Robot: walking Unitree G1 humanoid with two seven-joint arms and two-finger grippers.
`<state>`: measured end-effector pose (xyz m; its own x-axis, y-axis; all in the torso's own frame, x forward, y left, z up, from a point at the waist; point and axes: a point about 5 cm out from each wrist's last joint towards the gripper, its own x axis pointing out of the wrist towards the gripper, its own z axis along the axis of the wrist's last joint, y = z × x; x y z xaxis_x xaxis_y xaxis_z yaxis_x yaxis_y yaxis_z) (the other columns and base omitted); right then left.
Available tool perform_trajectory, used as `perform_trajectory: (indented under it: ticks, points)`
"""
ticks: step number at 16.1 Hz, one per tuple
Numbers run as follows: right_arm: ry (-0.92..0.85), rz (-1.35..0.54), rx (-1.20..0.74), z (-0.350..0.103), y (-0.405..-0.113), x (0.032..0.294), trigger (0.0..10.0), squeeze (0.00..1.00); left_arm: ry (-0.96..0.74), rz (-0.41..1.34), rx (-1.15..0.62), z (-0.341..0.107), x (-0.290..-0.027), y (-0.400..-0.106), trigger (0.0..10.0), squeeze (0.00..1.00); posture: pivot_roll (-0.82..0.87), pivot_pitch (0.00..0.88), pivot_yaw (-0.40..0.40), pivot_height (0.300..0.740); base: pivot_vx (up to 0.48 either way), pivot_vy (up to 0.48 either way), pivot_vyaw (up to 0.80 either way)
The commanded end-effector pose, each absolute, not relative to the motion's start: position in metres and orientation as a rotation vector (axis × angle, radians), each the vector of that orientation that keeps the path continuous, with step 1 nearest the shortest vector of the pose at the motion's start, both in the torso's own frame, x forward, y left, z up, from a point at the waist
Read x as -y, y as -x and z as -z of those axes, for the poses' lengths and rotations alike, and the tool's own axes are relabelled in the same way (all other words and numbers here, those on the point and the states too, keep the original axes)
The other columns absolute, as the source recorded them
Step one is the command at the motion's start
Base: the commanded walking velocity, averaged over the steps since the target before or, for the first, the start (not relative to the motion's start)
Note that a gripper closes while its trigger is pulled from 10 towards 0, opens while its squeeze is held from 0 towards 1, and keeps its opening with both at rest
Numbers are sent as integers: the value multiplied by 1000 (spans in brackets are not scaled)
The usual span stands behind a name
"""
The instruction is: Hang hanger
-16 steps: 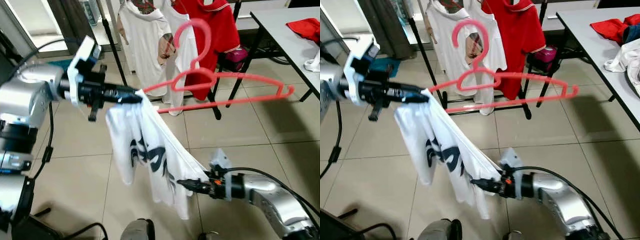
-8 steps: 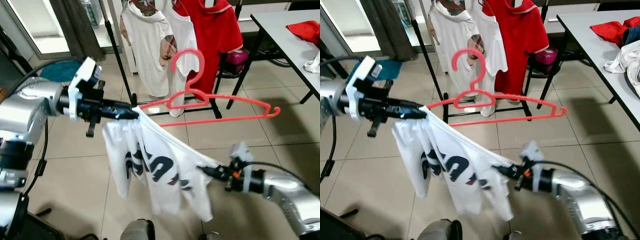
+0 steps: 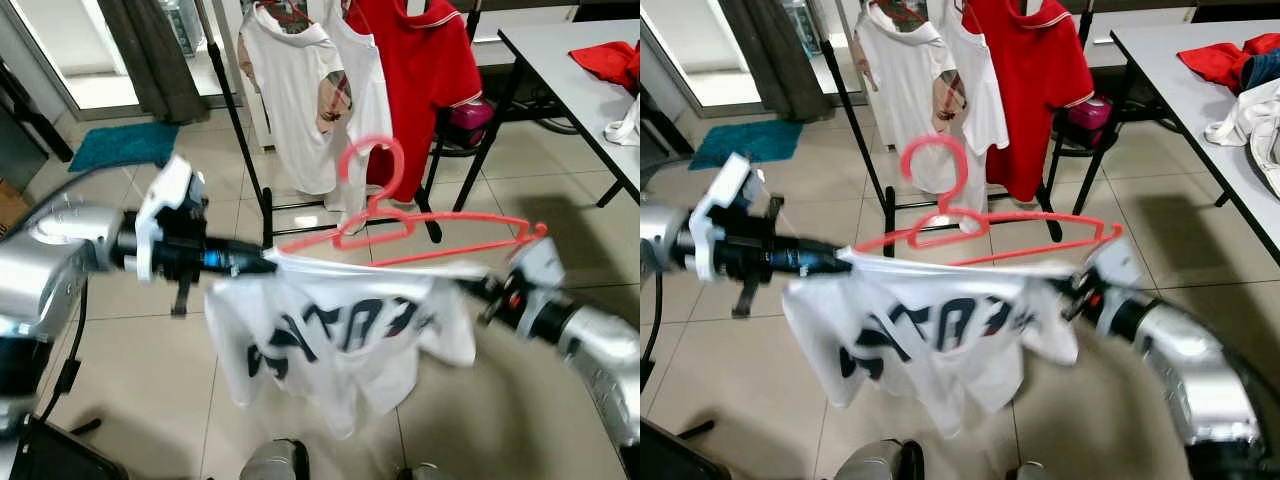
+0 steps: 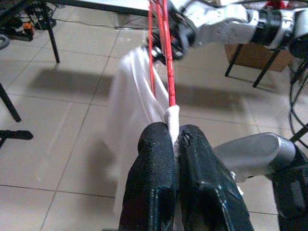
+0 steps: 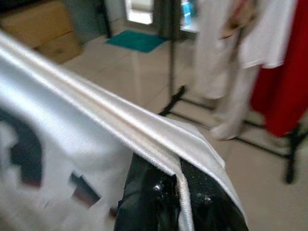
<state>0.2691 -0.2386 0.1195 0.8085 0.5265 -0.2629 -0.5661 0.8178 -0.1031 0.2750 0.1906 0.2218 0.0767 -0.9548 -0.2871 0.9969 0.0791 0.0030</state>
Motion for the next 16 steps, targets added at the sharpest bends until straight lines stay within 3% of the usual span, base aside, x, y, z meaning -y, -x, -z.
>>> perform_trajectory:
  ticks: [1,12,16]
  points:
    - [213,-456,-245,-122,-271,264,0,0,-254,1439,-229,-231,-203,-271,0,0,-6,54,105,740,0,0,0]
    - [360,-309,-244,-138,-285,304,0,0,-438,1396,-499,-207,-221,-245,0,0,-7,51,89,740,0,0,0]
    - [381,-294,-234,-146,-290,307,0,0,-595,1175,-518,-193,-229,-260,0,0,-14,46,85,740,0,0,0]
